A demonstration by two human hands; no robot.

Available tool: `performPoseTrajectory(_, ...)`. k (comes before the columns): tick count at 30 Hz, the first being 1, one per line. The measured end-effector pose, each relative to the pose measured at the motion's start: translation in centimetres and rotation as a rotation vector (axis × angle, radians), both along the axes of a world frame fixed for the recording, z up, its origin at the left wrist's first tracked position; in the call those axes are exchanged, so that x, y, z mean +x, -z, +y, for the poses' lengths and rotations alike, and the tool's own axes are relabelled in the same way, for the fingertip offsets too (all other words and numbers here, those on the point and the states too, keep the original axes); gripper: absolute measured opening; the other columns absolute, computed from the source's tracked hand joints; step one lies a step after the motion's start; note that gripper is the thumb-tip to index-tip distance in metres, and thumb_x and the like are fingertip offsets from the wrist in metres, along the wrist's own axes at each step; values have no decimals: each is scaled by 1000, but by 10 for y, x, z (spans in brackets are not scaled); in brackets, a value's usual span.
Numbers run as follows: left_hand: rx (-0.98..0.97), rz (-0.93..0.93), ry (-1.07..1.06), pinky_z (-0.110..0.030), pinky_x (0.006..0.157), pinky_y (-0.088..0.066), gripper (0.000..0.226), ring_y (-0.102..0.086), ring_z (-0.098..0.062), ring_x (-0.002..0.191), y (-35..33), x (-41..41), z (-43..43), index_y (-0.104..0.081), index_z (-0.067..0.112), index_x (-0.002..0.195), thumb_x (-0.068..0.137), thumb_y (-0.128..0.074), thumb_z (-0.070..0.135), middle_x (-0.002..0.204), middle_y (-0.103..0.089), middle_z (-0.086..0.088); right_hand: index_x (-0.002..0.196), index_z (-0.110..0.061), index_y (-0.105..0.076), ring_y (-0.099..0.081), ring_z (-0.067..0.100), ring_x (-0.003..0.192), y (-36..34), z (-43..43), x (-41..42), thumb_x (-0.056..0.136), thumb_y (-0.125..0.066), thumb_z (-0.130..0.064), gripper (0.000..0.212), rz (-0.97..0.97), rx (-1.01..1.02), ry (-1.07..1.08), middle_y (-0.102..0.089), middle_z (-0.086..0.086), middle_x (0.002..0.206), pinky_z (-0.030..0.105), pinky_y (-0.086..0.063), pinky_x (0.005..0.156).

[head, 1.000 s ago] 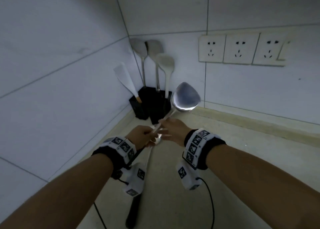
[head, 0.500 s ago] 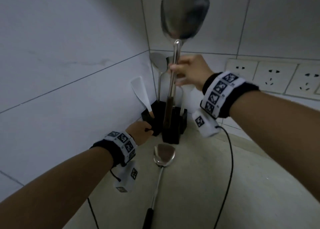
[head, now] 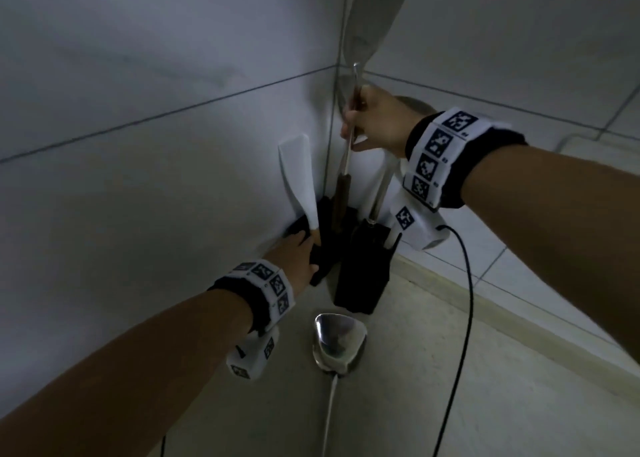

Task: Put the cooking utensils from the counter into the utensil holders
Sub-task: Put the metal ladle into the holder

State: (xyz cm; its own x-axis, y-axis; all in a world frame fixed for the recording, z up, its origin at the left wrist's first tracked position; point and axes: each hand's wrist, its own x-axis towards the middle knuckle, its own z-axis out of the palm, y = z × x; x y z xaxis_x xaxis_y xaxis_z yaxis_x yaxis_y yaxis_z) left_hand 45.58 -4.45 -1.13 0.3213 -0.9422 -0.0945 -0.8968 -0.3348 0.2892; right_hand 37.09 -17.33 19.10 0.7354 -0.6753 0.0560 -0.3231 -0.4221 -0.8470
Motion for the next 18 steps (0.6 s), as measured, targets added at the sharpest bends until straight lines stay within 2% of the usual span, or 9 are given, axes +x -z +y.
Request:
performPoseTrajectory(4, -67, -9, 61, -35, 116, -25, 63, -24, -26, 141, 16, 7, -10, -12, 14, 149, 96, -44, 29, 157, -18, -8, 72, -15, -42, -56, 22, 80, 1, -14, 17, 95, -41, -1, 27, -2, 9, 3, -53, 6, 74, 41, -52, 81)
performPoseTrajectory(9, -28, -80, 58, -40, 120, -19, 63, -13, -24, 146, 32, 13, -8, -7, 17, 150, 98, -39, 30, 160, -9, -4, 78, -16, -43, -54, 13, 69, 23, -22, 33, 98, -37, -3, 25, 30, 102, -7, -52, 3, 75, 29, -51, 68)
performPoseTrajectory(12, -33, -75, 53, -46, 119, -18, 66, -9, -24, 147, 35, 12, -8, -1, 18, 150, 97, -41, 27, 160, -7, -4, 82, -15, -44, -54, 13, 70, 40, -27, 35, 98, -37, -3, 21, 77, 92, -5, -54, 4, 76, 32, -53, 73)
performPoseTrajectory(15, -43, -68, 50, -48, 119, -19, 68, -7, -24, 147, 38, 12, -9, 1, 18, 150, 97, -42, 26, 160, -5, -5, 89, -11, -44, -53, 13, 71, 59, -28, 37, 98, -37, -4, 13, 102, 119, -1, -53, 5, 77, 34, -53, 76)
performPoseTrajectory(18, -53, -33, 33, -45, 120, -19, 70, -6, -26, 147, 42, 12, -7, 2, 24, 150, 97, -43, 24, 160, 1, -8, 80, -9, -43, -50, 15, 65, 78, -25, 42, 95, -34, 5, 22, 131, 135, -43, -49, 7, 73, 31, -47, 65)
